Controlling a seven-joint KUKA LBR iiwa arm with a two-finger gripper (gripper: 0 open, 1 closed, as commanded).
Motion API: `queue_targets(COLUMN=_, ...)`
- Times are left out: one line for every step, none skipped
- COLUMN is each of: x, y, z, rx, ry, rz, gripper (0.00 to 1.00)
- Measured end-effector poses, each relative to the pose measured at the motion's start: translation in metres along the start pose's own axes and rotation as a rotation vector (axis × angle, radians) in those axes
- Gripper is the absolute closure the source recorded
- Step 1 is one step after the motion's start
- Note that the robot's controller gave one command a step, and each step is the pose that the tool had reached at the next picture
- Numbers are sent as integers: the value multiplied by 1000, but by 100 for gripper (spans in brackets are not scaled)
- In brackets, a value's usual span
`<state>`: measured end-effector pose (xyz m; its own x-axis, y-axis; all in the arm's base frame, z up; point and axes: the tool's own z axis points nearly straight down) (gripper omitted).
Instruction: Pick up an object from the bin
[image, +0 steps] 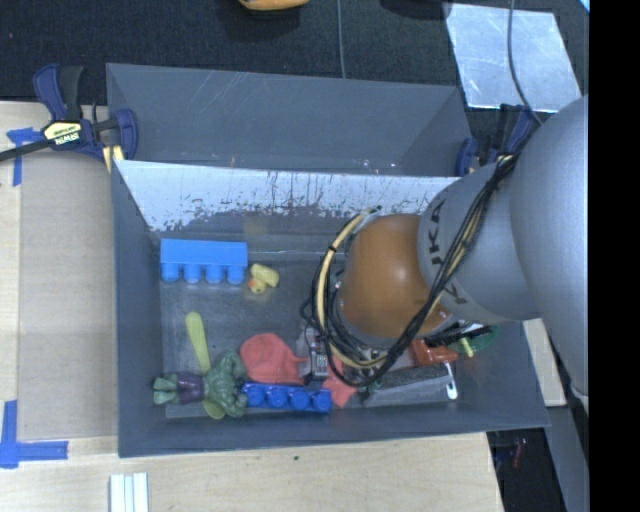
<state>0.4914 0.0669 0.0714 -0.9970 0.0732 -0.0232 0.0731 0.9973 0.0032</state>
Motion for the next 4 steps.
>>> queue_targets(x=1, y=-2, z=0, rx=-2, ry=-3, rz=5, gripper=100)
queue_targets(x=4, y=-2, z=-1, rx=-1, ry=-11, rz=-47, gripper=100)
queue_targets(x=4, y=-10, z=-48, rx=-2, ry=-7, rz=-40, gripper=100)
queue_targets(x=6, y=-5, z=-29, rx=-1, ry=-6, rz=-81, gripper=100)
